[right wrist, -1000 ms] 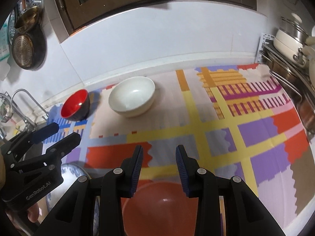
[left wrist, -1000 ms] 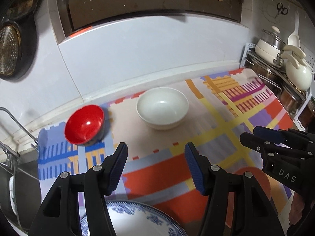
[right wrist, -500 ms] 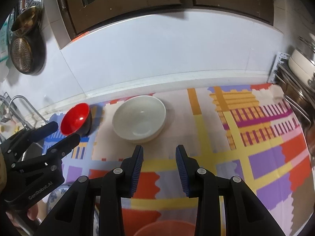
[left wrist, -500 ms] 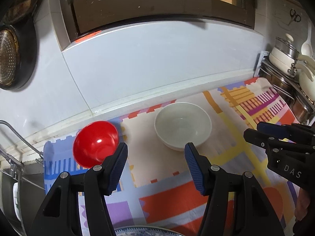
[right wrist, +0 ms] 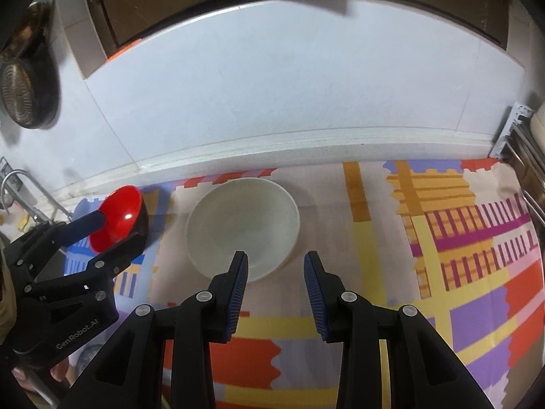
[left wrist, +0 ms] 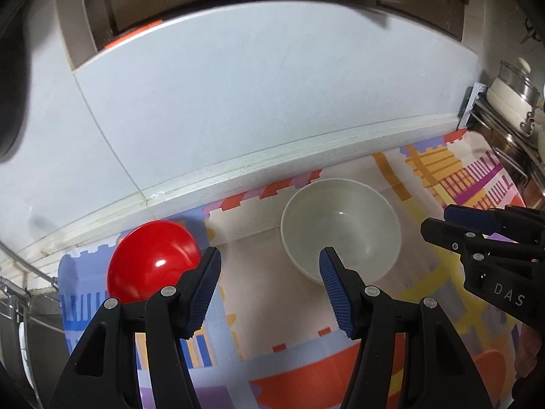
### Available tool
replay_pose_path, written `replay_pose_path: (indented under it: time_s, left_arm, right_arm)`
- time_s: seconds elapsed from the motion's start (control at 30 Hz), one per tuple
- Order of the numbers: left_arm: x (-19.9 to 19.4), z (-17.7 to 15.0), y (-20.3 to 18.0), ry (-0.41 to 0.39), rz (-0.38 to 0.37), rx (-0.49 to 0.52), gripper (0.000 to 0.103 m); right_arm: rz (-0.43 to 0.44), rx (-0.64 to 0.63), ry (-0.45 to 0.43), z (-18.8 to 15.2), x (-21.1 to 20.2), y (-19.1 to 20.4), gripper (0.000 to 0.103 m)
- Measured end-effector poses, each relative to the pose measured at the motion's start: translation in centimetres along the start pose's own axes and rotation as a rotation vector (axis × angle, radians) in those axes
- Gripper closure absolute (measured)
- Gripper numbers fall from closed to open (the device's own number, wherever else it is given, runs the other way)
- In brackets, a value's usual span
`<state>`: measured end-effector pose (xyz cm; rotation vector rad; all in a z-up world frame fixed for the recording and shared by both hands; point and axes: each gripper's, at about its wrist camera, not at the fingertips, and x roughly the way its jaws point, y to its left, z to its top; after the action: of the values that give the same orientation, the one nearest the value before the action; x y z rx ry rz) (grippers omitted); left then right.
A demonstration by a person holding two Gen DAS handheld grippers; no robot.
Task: Organize plates and bowls
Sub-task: 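Move both tools toward the white bowl, then close both tools on opposite sides of the white bowl's rim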
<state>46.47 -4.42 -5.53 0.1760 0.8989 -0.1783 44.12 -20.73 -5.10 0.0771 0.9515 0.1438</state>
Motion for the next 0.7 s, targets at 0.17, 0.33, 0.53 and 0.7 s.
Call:
replay_pose_path:
  time_s: [0.17, 0.33, 0.53, 0.7]
  left_arm:
    - [2.1, 0.4, 0.0, 0.029, -0.017, 0.006, 0.044]
    - [4.4, 0.8, -0.1, 0.055, -0.034, 0.004, 0.044]
    - [6.6, 1.2, -0.3, 0.085, -0.042, 0.012, 0.044]
    - [7.9, 1.3, -0.4, 0.112, -0.045, 0.022, 0.051]
  right_arm:
    - [-0.013, -0.019, 0.035, 0.7, 2.3, -0.3, 0.067]
    - [-0.003, -0.021, 0.076, 1.1, 4.4, -0.8, 0.067]
    - [-0.006, -0.018, 0.105, 1.4, 6.3, -1.3, 0.068]
    - [0.000, -0.020, 0.127, 1.5, 7.6, -1.5, 0.069]
